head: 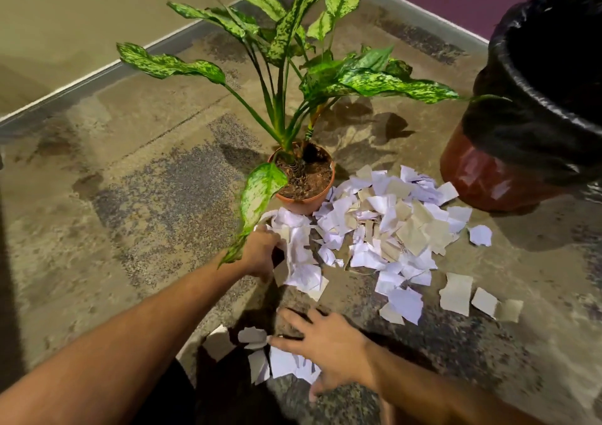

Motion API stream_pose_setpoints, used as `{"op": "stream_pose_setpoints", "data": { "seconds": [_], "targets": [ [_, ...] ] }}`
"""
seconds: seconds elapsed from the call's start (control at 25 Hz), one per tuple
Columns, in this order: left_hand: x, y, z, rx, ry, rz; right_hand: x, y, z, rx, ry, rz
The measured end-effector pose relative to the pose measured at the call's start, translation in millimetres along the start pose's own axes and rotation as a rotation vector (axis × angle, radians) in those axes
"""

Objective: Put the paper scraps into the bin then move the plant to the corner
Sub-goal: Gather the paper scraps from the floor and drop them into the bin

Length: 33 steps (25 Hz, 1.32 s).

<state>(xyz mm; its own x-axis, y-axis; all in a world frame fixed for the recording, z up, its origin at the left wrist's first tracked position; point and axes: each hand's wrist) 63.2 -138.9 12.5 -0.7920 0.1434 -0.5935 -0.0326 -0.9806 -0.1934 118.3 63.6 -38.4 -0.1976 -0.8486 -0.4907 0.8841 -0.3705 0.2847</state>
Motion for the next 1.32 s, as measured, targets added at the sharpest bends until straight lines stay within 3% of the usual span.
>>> {"op": "stream_pose_setpoints", "data": {
  "seconds": [0.12,0.36,0.52,0.6,0.72,0.8,0.96,1.16,1.32],
  "targets": [
    [-9,9,-18,0.066,0.237,0.120,12,8,1,-0.049,0.035,0.067],
    [-33,4,-69,-0.120,0.428,0.414,30,9,4,-0.016,-0.027,-0.020],
    [-54,-9,-90,-0.130,0.573,0.349,37,0,3,0.055,-0.085,-0.102],
    [-67,-19,-103,-0.184,0.450,0.358,40,-2,5,0.087,-0.067,-0.075],
    [-86,-36,-123,-0.392,0.035,0.475,44,1,4,0.061,-0.049,0.007],
    [-88,-45,-128,-0.471,-0.136,0.440,44,1,2,0.059,-0.061,0.024],
    [-74,-59,-125,-0.484,-0.241,0.316,39,-4,3,0.121,-0.098,-0.009],
    [-49,-71,-99,-0.893,-0.295,0.514,22,-25,19,0.347,-0.170,-0.267],
    [-23,-76,-63,-0.968,-0.409,0.455,-1,-58,39,0.434,-0.327,-0.431]
  ]
}}
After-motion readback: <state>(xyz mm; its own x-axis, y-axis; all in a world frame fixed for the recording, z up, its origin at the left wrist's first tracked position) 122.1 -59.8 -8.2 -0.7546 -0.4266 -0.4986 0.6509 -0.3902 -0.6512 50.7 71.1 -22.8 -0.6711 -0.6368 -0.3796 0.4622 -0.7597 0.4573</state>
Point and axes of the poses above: each hand's wrist, its own x-axis towards the middle knuckle, its own z-axis out of the back of the hand, y = z × x, and after that the axes turned 11 degrees about -z, right-handed
